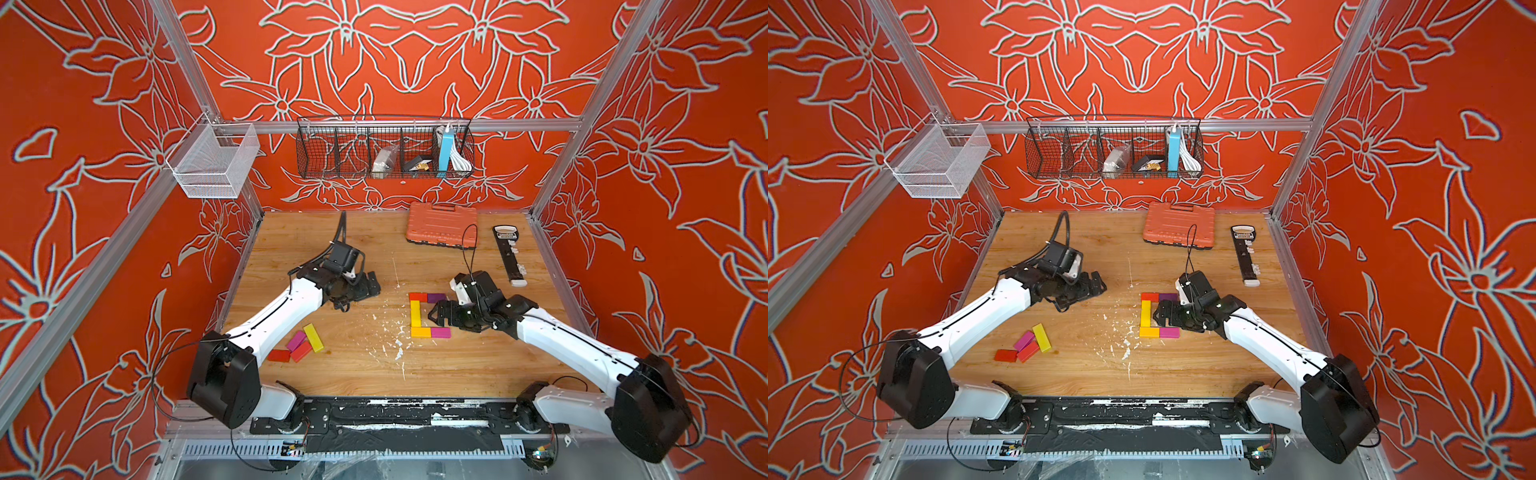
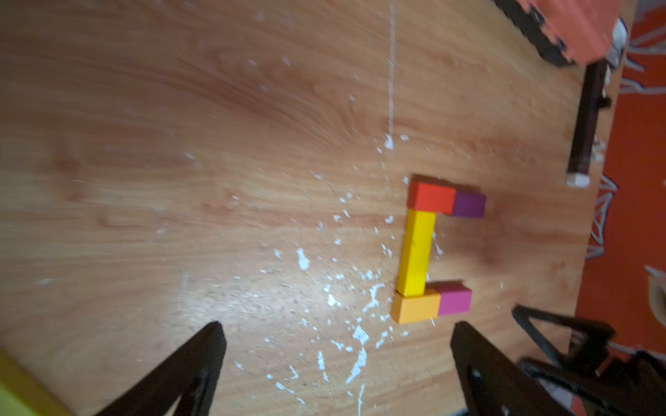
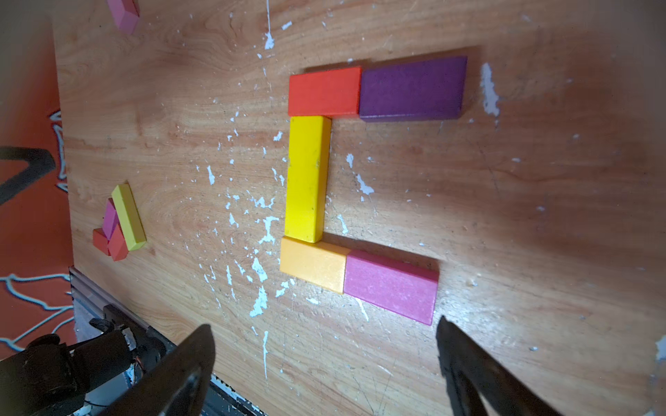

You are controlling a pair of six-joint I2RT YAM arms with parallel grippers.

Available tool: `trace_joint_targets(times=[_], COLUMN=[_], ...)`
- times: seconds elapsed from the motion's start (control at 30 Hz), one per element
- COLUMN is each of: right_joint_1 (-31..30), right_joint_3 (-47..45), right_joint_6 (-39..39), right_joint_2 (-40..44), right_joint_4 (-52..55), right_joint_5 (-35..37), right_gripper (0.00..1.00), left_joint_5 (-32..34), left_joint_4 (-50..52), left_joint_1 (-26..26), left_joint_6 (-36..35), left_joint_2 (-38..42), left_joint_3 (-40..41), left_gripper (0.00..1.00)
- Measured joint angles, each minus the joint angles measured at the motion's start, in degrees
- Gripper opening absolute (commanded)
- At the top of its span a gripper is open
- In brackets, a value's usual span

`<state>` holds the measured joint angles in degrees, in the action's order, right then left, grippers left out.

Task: Assemble the letter c with building blocks
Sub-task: Pick up the building block from the center of the board.

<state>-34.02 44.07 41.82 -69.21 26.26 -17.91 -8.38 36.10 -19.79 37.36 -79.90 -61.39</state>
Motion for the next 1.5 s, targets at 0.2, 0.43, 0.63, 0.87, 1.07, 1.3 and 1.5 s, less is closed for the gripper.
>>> trace_joint_targets(times=[0.2, 0.43, 0.63, 0.87, 1.07, 1.3, 1.5], right_joint_1=[0.0, 0.22, 0.39, 0.39, 0.39, 0.76, 0.76], right_joint_3=[4.44, 7.89, 8.92, 10.69, 12.44, 12.57, 13.05], right_joint_6=[-2.16, -4.37, -5.38, -5.99, -6.45, -6.58, -6.67], right_joint_2=[-1.81, -3.89, -5.64, -8.24, -9.55, -11.74, -12.98], right_joint_4=[2.23, 4.39, 4.94, 5.55, 5.79, 5.88, 5.97], right_joint_5=[1.36, 2.45, 2.56, 3.19, 4.52, 4.81, 4.81], right_gripper=[0.98, 0.98, 0.98, 0.98, 0.98, 0.98, 0.98], left_joint_5=[2.6, 4.74, 7.02, 8.35, 9.01, 10.12, 10.86], left_joint_4=[4.04, 6.78, 9.77, 12.28, 13.6, 14.95, 15.39], left_joint_1=[9.66, 14.47, 15.85, 16.44, 17.07, 17.22, 17.51], left_joint_6=[-0.31, -1.14, -1.33, -1.57, -1.79, -1.95, -2.4], left_joint_2=[-8.33, -24.04, -33.38, -40.0, -45.03, -48.61, -50.16], left_joint_3=[-7.37, -20.98, -29.4, -38.47, -43.08, -44.11, -44.92], left_gripper=[0.98, 0.98, 0.98, 0.86, 0.81, 0.74, 0.61])
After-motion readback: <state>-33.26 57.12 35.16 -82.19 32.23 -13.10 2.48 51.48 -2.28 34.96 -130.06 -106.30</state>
